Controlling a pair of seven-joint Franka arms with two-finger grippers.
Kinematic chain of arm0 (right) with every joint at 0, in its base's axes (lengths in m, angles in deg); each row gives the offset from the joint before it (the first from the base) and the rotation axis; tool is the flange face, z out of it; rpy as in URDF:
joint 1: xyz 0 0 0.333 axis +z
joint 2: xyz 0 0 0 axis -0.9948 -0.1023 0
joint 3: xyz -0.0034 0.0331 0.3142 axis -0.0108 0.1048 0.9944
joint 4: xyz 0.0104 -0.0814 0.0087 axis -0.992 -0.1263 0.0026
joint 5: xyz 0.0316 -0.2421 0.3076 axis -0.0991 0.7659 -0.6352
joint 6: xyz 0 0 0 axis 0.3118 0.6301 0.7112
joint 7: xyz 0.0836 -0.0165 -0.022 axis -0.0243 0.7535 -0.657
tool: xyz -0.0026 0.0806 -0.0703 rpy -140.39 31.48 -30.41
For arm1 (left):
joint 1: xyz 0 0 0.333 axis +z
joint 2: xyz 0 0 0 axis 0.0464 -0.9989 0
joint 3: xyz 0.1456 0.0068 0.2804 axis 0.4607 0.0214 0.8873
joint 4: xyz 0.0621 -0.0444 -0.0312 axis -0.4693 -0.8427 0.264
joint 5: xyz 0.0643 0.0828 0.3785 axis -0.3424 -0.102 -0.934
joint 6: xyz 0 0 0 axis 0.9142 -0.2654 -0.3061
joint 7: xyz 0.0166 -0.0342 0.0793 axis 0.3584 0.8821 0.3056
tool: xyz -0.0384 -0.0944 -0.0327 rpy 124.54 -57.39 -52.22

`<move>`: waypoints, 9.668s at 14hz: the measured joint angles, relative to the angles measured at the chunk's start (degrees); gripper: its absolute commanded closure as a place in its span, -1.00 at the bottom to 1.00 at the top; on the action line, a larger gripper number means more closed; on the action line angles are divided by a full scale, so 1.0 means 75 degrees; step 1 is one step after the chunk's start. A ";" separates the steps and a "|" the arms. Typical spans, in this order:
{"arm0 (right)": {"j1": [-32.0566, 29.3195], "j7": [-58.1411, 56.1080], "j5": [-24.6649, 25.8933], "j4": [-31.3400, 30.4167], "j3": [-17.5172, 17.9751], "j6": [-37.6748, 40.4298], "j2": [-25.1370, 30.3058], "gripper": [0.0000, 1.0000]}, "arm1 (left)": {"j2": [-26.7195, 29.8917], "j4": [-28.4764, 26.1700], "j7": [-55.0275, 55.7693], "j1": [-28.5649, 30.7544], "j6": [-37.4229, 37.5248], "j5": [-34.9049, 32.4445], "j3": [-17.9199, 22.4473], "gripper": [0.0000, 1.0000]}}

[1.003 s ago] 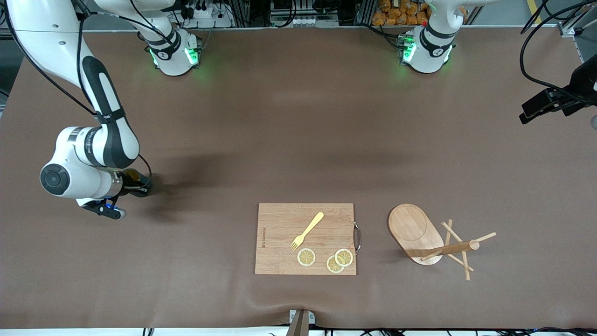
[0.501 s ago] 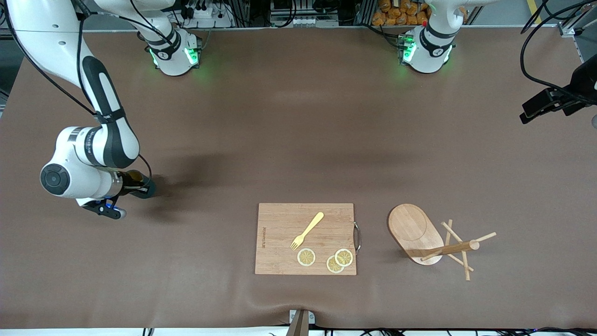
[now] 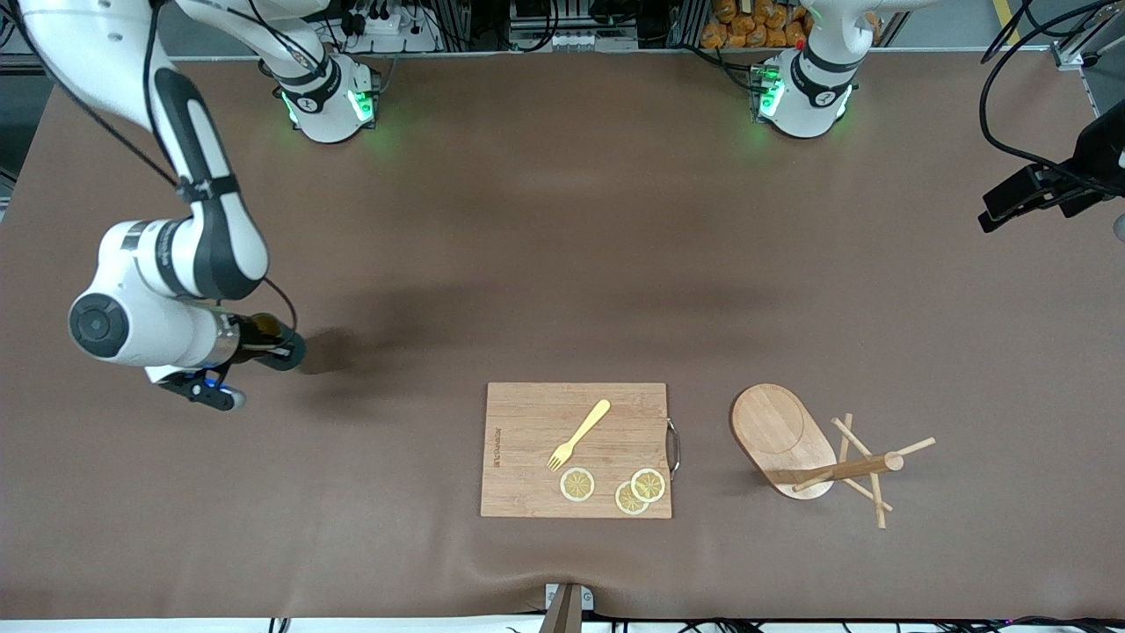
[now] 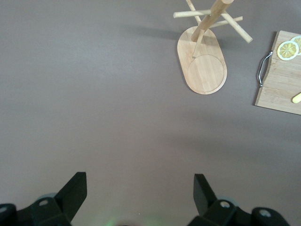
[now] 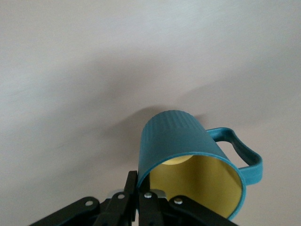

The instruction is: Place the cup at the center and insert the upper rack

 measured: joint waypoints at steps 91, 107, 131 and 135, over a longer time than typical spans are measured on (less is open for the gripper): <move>-0.1106 -0.2551 0.0942 0.1409 0.0563 0.3849 0.3464 -1.00 | -0.6553 0.2202 1.5654 -0.9353 -0.1721 -0.2203 0.0709 -1.00; -0.1134 -0.2551 0.0930 0.1498 0.0427 0.4307 0.3529 -1.00 | -0.7363 0.2652 1.6455 -1.0143 -0.1500 -0.2205 0.1416 -1.00; -0.1134 -0.2551 0.0812 0.1497 0.0456 0.4493 0.3531 -1.00 | -0.7292 0.1715 1.3933 -1.0288 -0.0553 -0.3097 0.1340 -0.15; -0.1134 -0.2534 0.0806 0.1497 0.0460 0.4496 0.3531 -1.00 | -0.7292 0.1710 1.3887 -1.0288 -0.0568 -0.3101 0.1340 0.07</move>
